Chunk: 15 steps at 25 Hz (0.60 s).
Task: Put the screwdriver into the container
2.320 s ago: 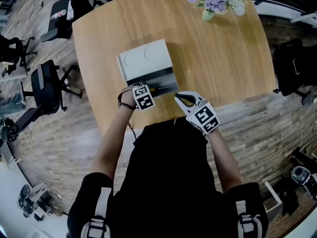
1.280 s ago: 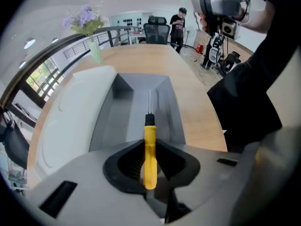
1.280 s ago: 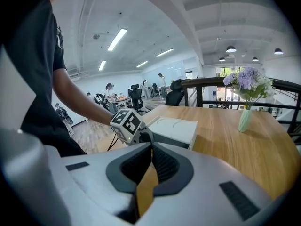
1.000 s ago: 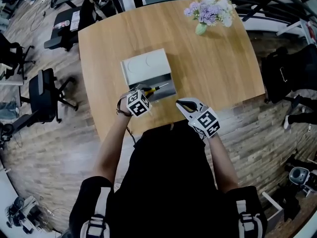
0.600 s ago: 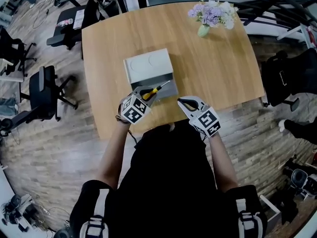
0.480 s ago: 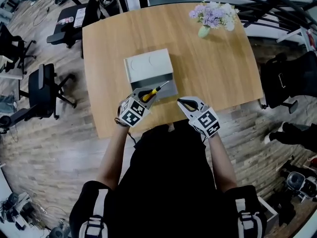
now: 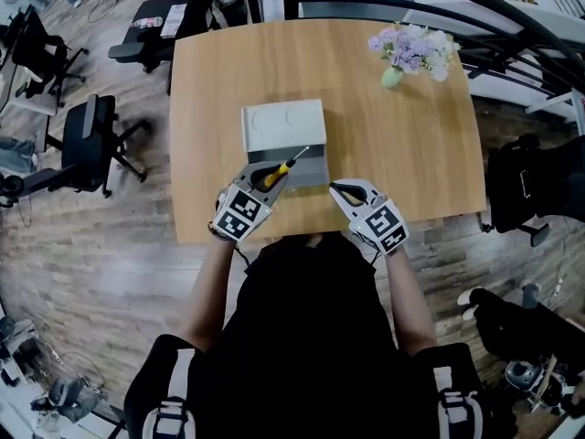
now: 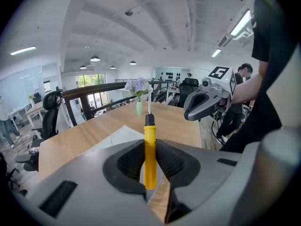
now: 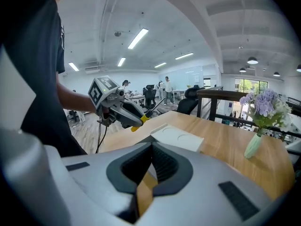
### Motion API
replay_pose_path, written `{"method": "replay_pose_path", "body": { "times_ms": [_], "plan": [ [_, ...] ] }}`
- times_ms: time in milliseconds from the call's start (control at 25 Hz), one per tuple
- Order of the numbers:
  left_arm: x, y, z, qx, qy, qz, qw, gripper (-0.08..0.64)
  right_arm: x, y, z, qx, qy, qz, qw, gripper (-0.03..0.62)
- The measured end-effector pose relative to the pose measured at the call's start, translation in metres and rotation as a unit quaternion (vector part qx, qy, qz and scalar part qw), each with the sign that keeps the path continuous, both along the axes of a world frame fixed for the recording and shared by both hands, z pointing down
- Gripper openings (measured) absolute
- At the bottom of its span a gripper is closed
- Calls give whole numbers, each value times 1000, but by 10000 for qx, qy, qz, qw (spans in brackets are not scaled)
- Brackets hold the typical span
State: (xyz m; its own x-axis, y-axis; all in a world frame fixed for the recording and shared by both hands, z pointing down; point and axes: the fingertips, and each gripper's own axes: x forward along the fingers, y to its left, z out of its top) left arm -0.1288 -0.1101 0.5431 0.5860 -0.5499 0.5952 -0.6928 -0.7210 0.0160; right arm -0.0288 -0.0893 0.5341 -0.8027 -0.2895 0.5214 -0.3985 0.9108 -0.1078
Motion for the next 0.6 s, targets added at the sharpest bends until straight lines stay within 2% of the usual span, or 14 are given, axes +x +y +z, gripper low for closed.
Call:
{"method": "replay_pose_path", "body": {
  "times_ms": [240, 400, 600],
  "plan": [
    [7, 5, -19, 118, 106, -326, 9993, 84, 4, -13, -8, 75, -71, -412, 9991, 25],
    [19, 12, -32, 186, 366, -479, 9980, 84, 11, -15, -8, 95, -87, -683, 9976, 25],
    [26, 23, -36, 170, 308, -744, 9966, 84, 20, -14, -9, 112, -108, -961, 9952, 25]
  ]
}}
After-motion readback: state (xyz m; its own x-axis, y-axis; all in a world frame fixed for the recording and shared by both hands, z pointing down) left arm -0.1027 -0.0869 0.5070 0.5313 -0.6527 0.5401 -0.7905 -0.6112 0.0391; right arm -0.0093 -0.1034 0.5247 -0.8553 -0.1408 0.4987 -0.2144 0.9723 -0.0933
